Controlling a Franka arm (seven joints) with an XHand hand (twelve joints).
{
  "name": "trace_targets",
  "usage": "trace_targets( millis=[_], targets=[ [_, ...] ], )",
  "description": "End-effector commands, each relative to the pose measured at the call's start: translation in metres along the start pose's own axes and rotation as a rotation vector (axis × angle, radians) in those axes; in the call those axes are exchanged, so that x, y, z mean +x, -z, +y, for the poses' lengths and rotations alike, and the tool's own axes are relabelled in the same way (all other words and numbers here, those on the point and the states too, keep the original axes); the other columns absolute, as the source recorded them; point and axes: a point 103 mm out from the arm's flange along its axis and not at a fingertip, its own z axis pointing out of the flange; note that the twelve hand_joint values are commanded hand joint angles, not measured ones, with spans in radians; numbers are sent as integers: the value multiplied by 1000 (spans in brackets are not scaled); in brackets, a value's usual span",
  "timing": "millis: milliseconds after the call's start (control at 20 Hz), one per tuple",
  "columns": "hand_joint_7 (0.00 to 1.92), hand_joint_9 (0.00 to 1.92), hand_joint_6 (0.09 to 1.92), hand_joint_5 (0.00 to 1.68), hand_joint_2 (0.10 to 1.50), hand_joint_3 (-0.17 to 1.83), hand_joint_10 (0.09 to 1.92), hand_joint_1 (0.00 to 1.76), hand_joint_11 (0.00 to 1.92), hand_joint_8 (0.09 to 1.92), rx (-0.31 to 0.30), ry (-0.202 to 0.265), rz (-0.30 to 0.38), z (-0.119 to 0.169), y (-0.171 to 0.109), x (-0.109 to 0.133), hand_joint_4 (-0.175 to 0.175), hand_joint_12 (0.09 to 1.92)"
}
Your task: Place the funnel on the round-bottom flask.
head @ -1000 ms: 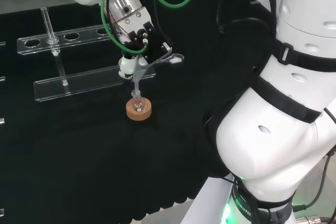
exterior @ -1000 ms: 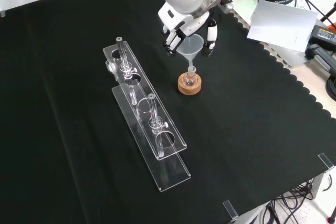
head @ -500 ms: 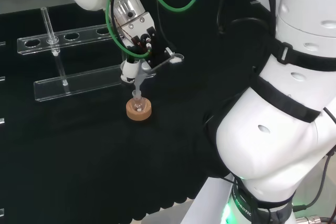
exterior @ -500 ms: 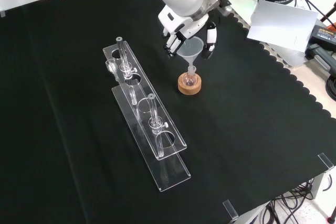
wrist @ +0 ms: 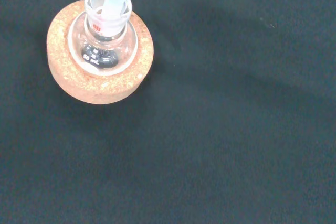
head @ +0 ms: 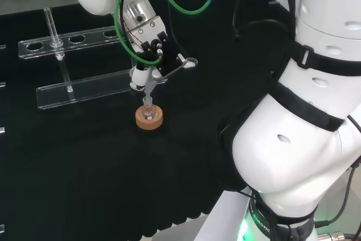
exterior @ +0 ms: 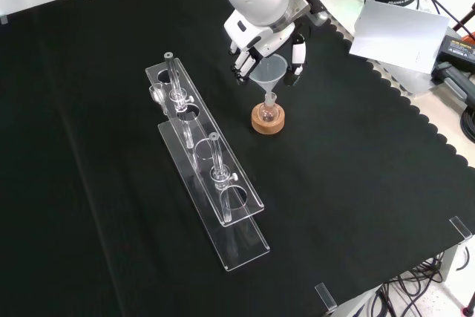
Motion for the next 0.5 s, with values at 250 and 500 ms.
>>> trace_targets(
  millis=[250,500],
  targets=[
    [770,1188,700,743,836,520,383,794,761,708,-5,3,2,2,-2,0,-35,1123],
    [766,1182,700,742,835,522,382,795,761,708,-11,5,-1,4,-5,3,-35,1122]
  ],
)
